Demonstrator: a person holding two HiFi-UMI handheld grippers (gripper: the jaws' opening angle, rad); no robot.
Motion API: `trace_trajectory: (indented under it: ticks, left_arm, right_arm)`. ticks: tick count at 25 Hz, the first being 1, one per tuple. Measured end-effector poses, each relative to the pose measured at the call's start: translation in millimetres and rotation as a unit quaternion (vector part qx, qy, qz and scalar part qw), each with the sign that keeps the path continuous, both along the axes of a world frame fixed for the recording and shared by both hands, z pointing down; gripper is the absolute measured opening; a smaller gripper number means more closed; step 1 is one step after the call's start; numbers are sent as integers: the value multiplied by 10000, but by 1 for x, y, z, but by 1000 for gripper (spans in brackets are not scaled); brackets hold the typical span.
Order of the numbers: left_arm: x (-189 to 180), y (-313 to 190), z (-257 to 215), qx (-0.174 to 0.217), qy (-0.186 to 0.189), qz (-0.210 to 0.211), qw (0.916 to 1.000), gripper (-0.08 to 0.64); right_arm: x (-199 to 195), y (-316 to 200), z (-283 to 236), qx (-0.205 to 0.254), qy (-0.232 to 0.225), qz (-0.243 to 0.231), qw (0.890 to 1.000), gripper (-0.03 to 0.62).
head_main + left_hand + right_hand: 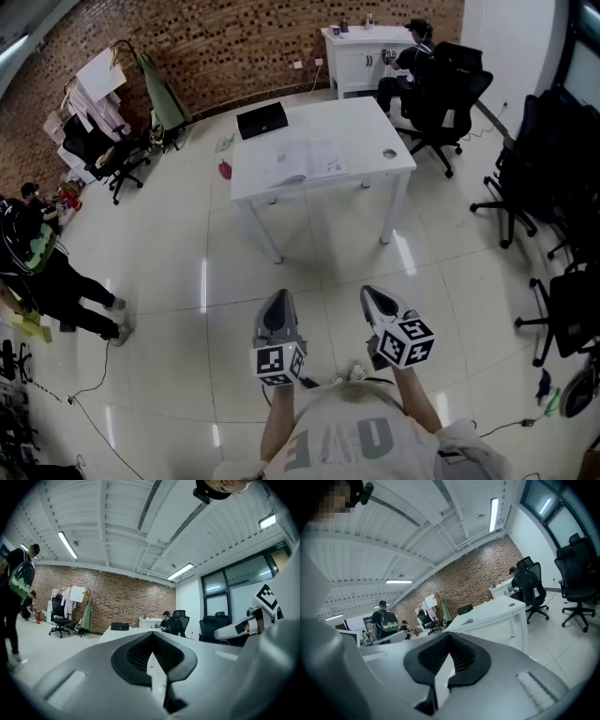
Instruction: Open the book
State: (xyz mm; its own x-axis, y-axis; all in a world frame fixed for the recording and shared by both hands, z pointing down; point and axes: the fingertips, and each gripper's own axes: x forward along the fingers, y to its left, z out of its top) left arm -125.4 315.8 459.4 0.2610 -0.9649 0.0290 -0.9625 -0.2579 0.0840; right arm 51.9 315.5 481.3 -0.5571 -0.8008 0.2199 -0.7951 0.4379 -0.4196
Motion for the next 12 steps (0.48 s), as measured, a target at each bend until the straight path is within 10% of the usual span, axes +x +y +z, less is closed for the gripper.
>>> trace_trajectory:
  ticks: [12]
  left_arm:
    - [12,-5,-1,0,-11,39,10000,20]
  right_arm:
    - [14,-5,-6,77,-235,110,9996,3]
